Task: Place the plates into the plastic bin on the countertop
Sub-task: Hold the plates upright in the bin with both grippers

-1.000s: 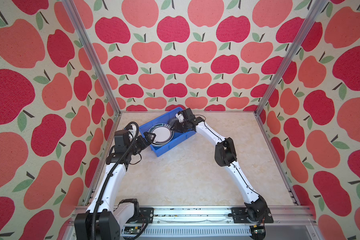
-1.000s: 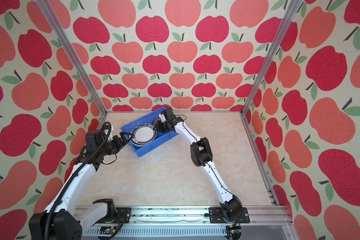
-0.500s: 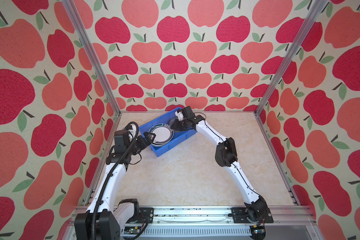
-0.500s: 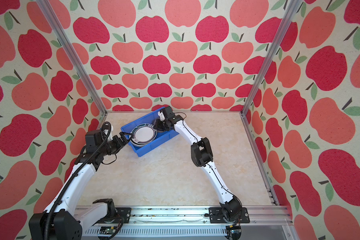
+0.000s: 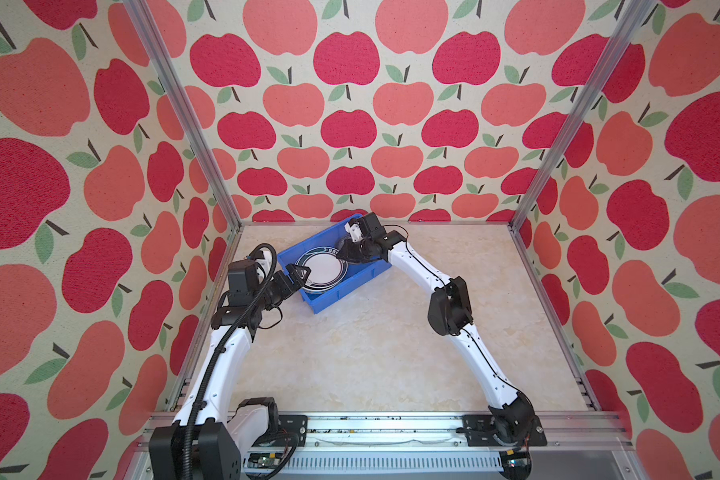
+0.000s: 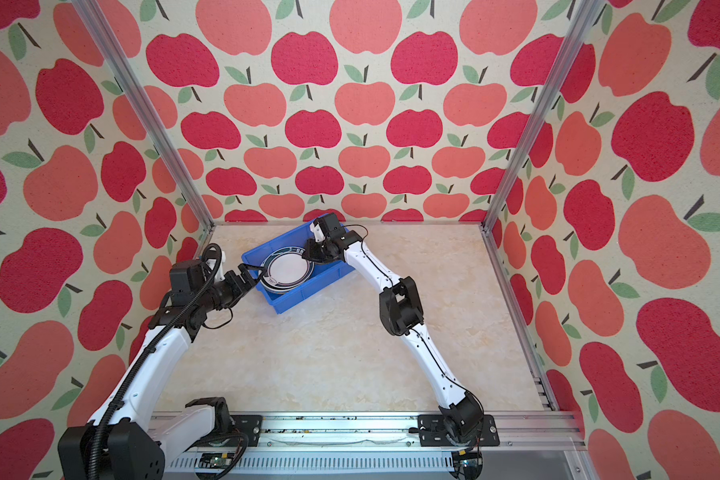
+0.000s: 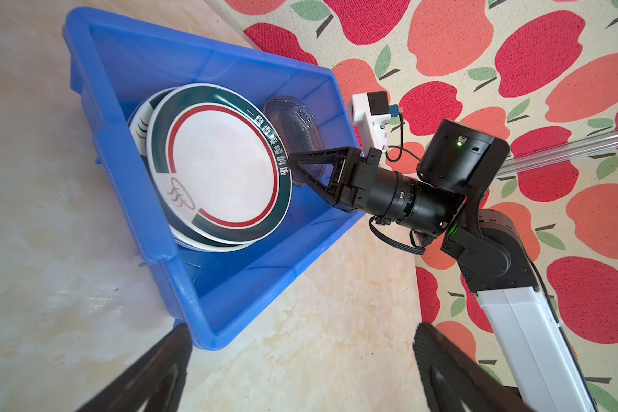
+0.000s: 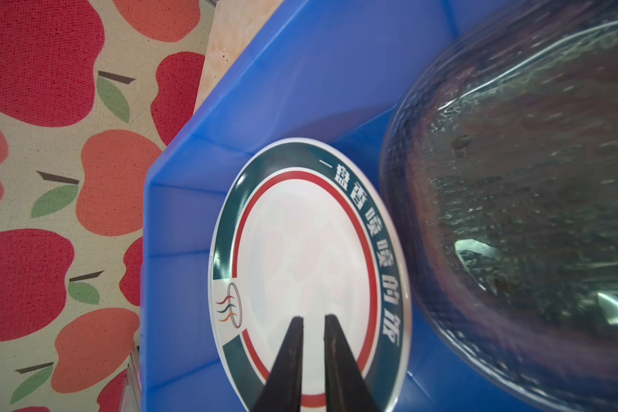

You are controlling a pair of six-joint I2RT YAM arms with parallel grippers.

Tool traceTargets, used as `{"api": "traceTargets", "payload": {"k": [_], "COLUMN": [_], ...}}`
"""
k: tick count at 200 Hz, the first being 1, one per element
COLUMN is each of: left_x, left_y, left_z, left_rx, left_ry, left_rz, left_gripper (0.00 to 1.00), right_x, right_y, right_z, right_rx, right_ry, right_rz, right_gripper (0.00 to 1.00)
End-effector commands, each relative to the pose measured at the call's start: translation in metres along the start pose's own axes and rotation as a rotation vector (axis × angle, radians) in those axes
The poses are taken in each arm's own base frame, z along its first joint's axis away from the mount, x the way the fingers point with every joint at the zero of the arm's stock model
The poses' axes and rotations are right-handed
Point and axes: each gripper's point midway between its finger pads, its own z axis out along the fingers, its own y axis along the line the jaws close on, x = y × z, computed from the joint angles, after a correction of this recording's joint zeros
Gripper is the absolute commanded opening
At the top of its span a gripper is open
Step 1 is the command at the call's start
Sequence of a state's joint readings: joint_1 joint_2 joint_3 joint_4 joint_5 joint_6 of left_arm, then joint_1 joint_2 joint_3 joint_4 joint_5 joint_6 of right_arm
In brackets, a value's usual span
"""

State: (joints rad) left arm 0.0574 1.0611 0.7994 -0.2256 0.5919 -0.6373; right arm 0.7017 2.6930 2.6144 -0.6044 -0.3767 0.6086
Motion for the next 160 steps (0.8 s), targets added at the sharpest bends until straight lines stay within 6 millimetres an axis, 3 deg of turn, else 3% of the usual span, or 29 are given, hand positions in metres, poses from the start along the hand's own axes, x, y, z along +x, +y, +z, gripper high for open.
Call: {"api": "traceTargets", "payload": {"k": [1, 34, 79, 160], "left_x": [0.0, 0.0, 0.0, 0.004], "left_y": [0.0, 0.002, 0.003, 0.008], "left_z": [0.001, 0.004, 0.006, 0.007], "left_rx": [0.016, 0.019, 0.018, 0.008], "left_ry": [-0.004, 0.001, 0.005, 0.014], "left_rz": [0.013, 0.01, 0.008, 0.003], "left_gripper": [0.99, 0.99, 0.99, 0.99], "right_x": [-0.025, -0.024, -0.012, 0.005], "right_y": [-0.005, -0.029, -0.043, -0.029], "right_z": [-0.037, -0.04, -0.022, 0.002], "right_rx": [0.099, 0.207, 0.218, 0.148], "right_ry": [-0.071, -0.069, -0.03, 0.002], "right_rz": [-0.072, -0.114, -0.105, -0.096], "right_gripper": [0.16, 0.16, 0.15, 0.14]}}
